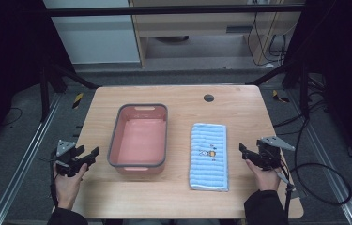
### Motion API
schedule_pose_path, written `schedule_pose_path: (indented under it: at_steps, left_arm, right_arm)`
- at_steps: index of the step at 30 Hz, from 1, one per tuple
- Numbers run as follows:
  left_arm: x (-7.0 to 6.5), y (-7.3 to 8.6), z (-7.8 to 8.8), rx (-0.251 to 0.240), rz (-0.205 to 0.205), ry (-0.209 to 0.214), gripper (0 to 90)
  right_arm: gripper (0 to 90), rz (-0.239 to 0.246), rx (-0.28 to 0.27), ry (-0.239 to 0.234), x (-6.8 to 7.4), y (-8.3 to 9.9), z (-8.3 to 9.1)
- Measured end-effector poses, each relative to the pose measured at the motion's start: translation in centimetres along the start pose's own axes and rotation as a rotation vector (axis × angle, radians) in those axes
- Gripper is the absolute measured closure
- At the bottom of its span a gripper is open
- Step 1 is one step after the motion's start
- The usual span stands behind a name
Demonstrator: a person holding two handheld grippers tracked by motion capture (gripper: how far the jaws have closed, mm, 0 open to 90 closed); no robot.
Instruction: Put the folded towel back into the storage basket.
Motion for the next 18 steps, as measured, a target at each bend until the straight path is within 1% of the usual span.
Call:
schedule_pose_path:
  at_steps: [1,3,5,7,8,10,13,14,15,16,17,18]
  left_arm:
    - [0.0,0.0,0.0,0.000,0.000,0.000,37.3]
    - [-0.3,-0.4,0.4,-0.015,-0.002,0.010,37.4]
    - [-0.6,-0.7,0.8,-0.023,-0.002,0.025,37.0]
    - [-0.8,-1.0,1.2,-0.026,-0.006,0.022,36.9]
    - [-0.9,-1.1,1.4,-0.031,-0.006,0.027,37.0]
    - [-1.4,-1.4,1.7,-0.037,-0.011,0.037,36.6]
    - [-2.2,-1.8,2.2,-0.051,-0.024,0.051,36.3]
    - [-2.8,-2.1,2.6,-0.063,-0.031,0.059,35.9]
    - [-2.8,-2.1,2.6,-0.063,-0.031,0.059,35.4]
    - [-3.1,-2.2,2.7,-0.069,-0.034,0.063,35.4]
    - [-3.7,-2.5,3.1,-0.082,-0.045,0.069,34.4]
    - [-3.7,-2.5,3.1,-0.082,-0.045,0.069,34.3]
  right_arm:
    - [27.1,0.000,0.000,0.000,0.0,0.0,0.0]
    - [27.3,0.024,-0.002,0.000,0.5,-0.2,0.3]
    - [27.9,0.045,-0.022,-0.006,0.9,-0.6,0.8]
    - [28.0,0.047,-0.022,-0.015,1.0,-0.7,0.9]
    - [28.0,0.055,-0.020,-0.017,1.0,-0.7,0.9]
    - [28.0,0.057,-0.017,-0.026,1.1,-0.7,0.9]
    - [28.0,0.065,-0.021,-0.027,1.0,-0.7,0.9]
    - [28.5,0.066,-0.021,-0.035,1.2,-0.6,0.9]
    - [28.5,0.066,-0.021,-0.035,1.2,-0.6,0.9]
    - [28.7,0.067,-0.017,-0.041,1.2,-0.6,0.9]
    - [29.0,0.071,-0.018,-0.042,1.3,-0.6,0.8]
    - [29.0,0.071,-0.018,-0.042,1.3,-0.6,0.8]
Point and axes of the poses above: each handheld gripper's, and its own axes: z roughly backward along the jaws, y roughly out of its underside, x roughly to its left, the point moved 10 cm from there along -z, roughly forward along the jaws, and after that the axes turned 12 degrees about x, right-handed, at the moved point
